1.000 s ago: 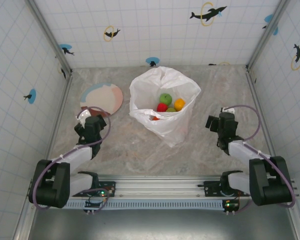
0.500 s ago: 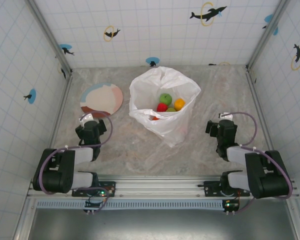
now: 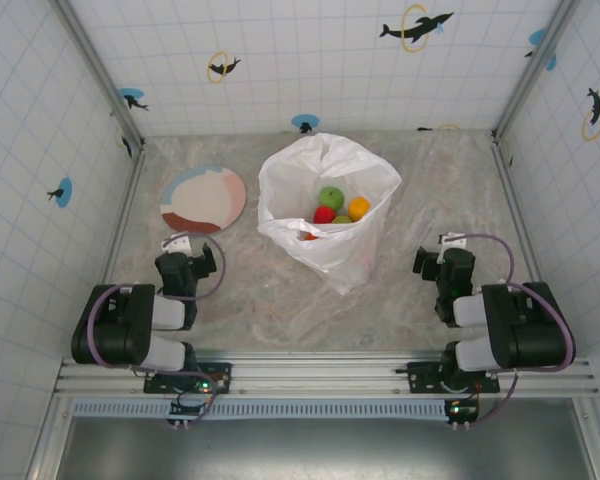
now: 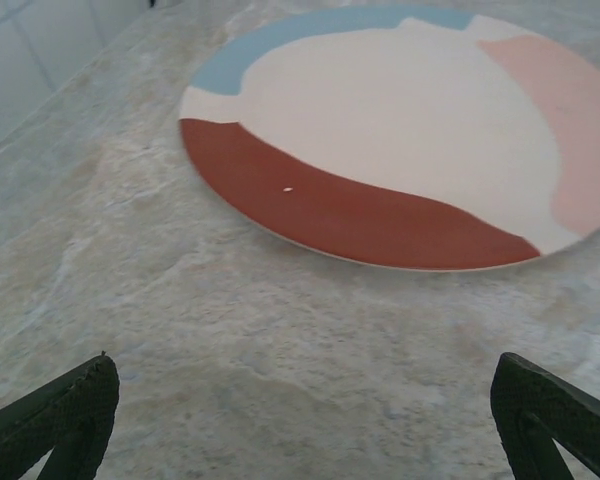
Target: Place the fruits into the plastic bag
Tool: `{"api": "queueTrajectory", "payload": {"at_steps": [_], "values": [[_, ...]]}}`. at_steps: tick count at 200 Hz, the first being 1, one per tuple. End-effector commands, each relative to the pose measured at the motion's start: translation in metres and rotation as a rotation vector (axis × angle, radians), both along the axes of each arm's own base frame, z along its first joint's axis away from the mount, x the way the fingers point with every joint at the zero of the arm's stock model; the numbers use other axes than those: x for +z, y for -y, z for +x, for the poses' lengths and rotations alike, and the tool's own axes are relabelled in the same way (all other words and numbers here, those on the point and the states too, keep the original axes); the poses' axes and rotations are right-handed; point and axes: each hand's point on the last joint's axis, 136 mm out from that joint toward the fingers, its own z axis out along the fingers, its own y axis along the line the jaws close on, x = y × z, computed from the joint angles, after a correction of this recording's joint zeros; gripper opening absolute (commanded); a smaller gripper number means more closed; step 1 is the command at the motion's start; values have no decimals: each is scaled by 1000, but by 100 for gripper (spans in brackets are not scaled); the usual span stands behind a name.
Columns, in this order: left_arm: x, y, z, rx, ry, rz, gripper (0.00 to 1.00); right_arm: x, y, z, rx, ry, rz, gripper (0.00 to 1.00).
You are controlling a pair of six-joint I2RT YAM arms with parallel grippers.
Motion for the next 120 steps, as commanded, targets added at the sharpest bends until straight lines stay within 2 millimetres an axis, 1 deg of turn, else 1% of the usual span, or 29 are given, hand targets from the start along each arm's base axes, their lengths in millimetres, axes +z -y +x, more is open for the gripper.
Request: {"api": "queueTrajectory", "payload": {"at_steps": [1, 28, 39, 48, 53, 63, 70, 86, 98, 109, 120], "values": [[9, -3, -2, -23, 70, -64, 97, 15, -2, 9, 17, 75, 27, 100], [9, 0, -6, -46, 83, -59, 98, 17, 1, 9, 13, 93, 30, 100], [9, 0, -6, -46, 84, -59, 98, 15, 3, 2, 6, 131, 29, 100], [8, 0, -6, -46, 82, -60, 98, 23, 0, -6, 30, 196, 32, 100], [8, 0, -6, -46, 83, -59, 98, 27, 2, -8, 21, 219, 30, 100], [9, 0, -5, -47, 83, -59, 98, 22, 3, -6, 9, 191, 32, 100], [9, 0, -5, -47, 83, -59, 98, 15, 3, -5, 14, 149, 32, 100], [8, 0, -5, -44, 82, -58, 97, 20, 2, -5, 18, 181, 32, 100], [8, 0, -5, -46, 80, -59, 98, 16, 2, -5, 17, 158, 32, 100], [8, 0, -5, -43, 79, -53, 98, 19, 2, -5, 16, 173, 33, 100], [10, -1, -6, -37, 94, -49, 98, 17, 2, -5, 18, 163, 32, 100]]}}
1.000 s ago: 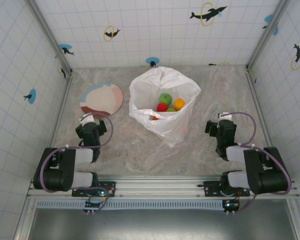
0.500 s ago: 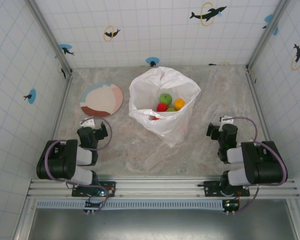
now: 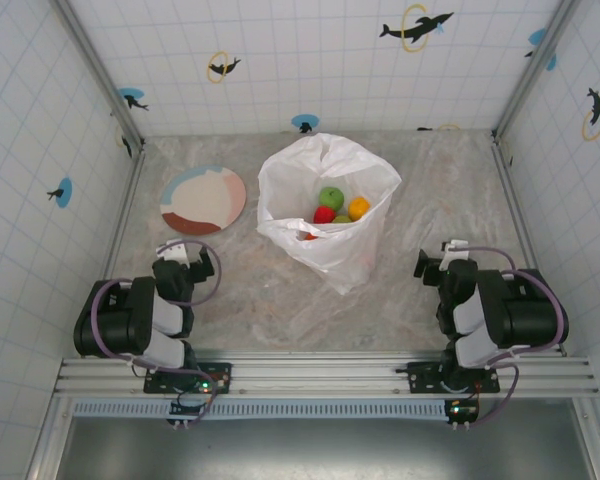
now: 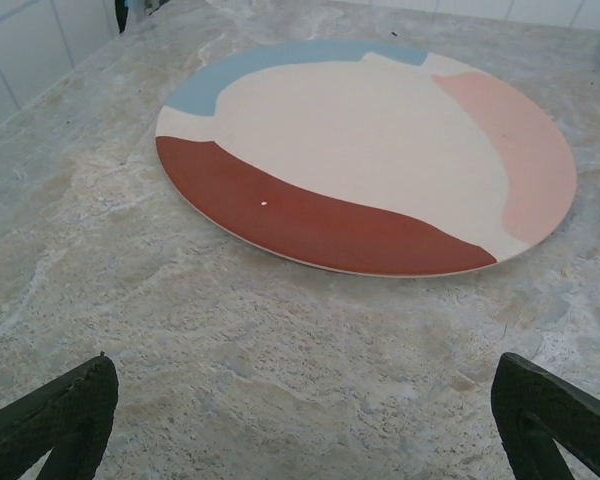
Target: Place the fruits into the plastic bag
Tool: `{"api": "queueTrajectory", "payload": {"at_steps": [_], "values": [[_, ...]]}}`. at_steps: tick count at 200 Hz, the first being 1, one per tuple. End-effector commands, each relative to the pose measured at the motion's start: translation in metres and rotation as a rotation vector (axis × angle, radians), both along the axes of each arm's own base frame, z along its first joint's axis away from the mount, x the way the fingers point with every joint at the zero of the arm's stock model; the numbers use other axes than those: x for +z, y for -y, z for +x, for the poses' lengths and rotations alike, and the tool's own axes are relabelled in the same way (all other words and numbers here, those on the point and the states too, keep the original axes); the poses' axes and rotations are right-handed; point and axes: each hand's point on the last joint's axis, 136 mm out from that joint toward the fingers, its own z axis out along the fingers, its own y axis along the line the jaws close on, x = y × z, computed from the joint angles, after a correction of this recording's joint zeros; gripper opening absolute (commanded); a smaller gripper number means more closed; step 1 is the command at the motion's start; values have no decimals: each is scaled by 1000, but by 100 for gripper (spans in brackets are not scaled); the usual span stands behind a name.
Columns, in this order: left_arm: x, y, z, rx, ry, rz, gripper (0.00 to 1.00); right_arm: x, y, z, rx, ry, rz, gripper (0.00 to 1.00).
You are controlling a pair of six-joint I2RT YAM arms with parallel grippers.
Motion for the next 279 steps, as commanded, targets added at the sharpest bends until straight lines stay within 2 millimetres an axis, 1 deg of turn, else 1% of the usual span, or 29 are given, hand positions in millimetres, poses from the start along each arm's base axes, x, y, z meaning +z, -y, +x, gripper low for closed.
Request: {"api": "queueTrajectory", "payload": {"at_steps": [1, 7, 16, 279], "values": [[6, 1, 1, -2, 38, -2, 98, 13, 2, 4, -5, 58, -1, 100], [9, 1, -2, 0, 55, 0, 98, 14, 1, 4, -3, 61, 0, 100], [6, 0, -3, 3, 41, 1, 98, 15, 2, 4, -5, 64, -1, 100], [7, 0, -3, 3, 45, 1, 98, 14, 1, 4, -9, 62, -13, 100]]}}
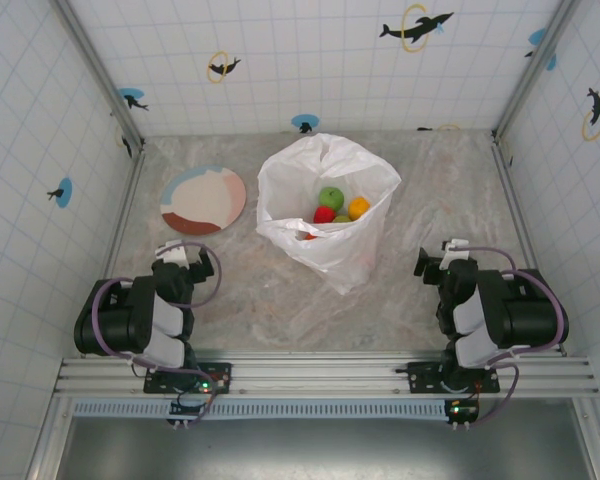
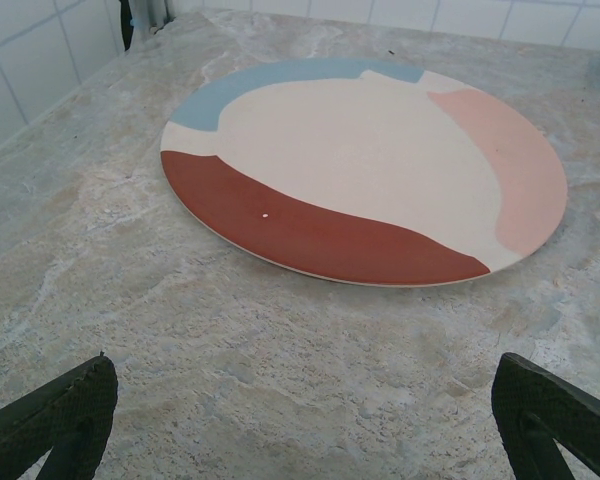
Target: Place the fruits into the plastic bag
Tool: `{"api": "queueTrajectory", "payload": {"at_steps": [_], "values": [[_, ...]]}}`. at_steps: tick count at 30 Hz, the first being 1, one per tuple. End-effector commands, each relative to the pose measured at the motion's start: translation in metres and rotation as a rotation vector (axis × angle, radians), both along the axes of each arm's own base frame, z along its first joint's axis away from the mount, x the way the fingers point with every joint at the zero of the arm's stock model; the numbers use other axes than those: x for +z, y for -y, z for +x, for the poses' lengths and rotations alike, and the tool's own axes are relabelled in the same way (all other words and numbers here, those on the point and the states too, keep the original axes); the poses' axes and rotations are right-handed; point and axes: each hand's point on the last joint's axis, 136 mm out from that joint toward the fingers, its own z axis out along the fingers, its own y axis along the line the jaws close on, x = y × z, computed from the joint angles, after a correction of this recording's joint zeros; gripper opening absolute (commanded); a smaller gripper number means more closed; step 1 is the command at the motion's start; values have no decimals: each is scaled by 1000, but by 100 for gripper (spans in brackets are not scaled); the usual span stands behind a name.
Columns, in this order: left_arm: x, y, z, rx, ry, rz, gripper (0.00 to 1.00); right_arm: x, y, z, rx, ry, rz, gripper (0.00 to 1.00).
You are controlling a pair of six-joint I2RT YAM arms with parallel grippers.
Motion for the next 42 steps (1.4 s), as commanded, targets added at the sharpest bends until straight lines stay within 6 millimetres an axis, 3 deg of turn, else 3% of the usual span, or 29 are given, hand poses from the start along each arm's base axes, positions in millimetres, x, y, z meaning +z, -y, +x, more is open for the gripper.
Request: {"api": "queueTrajectory", "payload": {"at_steps": [1, 42], "values": [[2, 0, 0, 2, 14, -2, 98, 13, 1, 3, -7, 55, -11, 100], [2, 1, 0, 0, 14, -3, 98, 14, 2, 2, -18, 61, -25, 100]]}}
